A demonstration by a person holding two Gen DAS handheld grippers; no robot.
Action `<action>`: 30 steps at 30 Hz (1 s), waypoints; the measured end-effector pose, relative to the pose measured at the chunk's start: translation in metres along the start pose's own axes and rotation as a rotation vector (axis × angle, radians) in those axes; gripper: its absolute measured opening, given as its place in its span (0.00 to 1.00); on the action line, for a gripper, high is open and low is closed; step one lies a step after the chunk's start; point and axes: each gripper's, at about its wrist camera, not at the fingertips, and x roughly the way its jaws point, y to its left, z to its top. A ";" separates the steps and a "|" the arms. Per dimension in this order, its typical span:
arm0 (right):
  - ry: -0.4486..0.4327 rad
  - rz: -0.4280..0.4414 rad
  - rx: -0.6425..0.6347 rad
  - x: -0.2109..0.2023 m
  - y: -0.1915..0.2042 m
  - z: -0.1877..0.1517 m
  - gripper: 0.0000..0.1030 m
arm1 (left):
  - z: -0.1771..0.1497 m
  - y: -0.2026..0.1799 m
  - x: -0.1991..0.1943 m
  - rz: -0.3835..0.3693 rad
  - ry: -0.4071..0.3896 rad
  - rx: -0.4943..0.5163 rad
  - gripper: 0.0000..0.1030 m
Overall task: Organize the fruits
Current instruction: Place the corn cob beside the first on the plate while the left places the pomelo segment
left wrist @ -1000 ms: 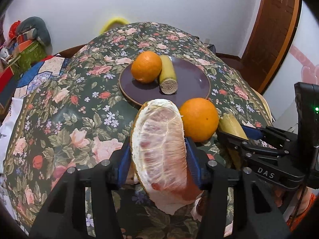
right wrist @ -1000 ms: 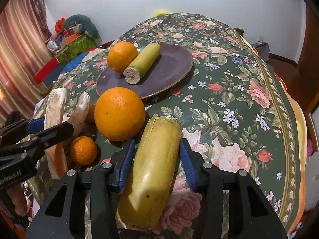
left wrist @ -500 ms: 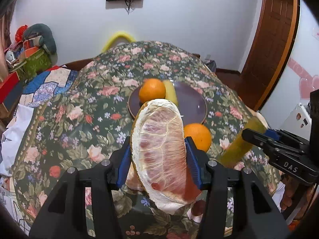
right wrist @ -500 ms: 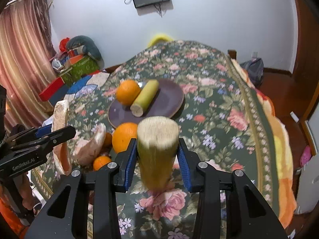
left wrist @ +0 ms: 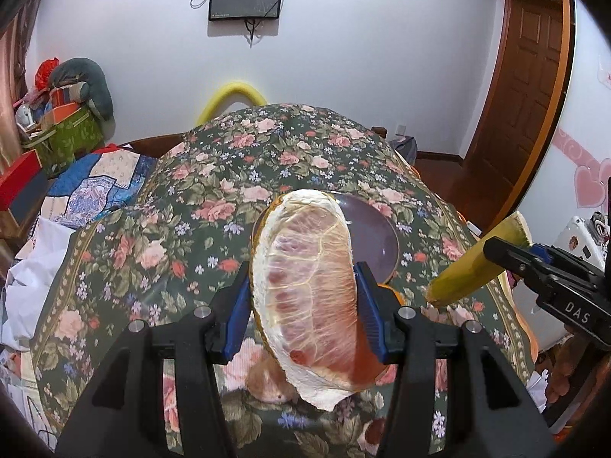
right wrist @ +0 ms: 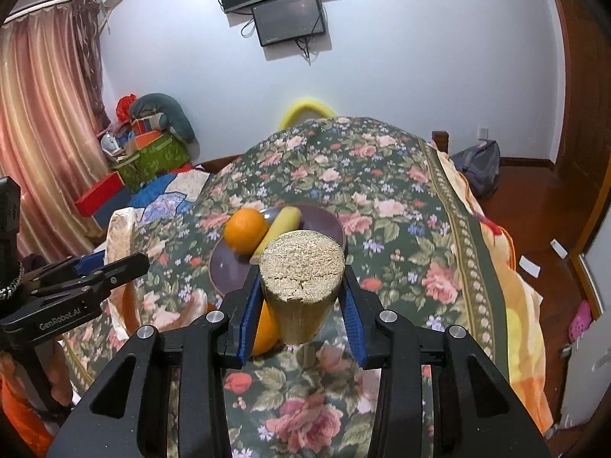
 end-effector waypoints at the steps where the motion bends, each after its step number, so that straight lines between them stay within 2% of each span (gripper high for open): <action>1: -0.003 0.000 -0.001 0.001 0.000 0.002 0.35 | 0.002 0.000 0.002 -0.001 -0.001 0.000 0.49; 16: 0.005 0.010 -0.034 0.030 -0.002 0.019 0.35 | 0.033 0.003 0.045 -0.006 -0.006 0.016 0.49; 30: 0.112 0.047 -0.090 0.089 0.008 0.026 0.35 | 0.041 0.005 0.108 -0.016 0.057 0.034 0.49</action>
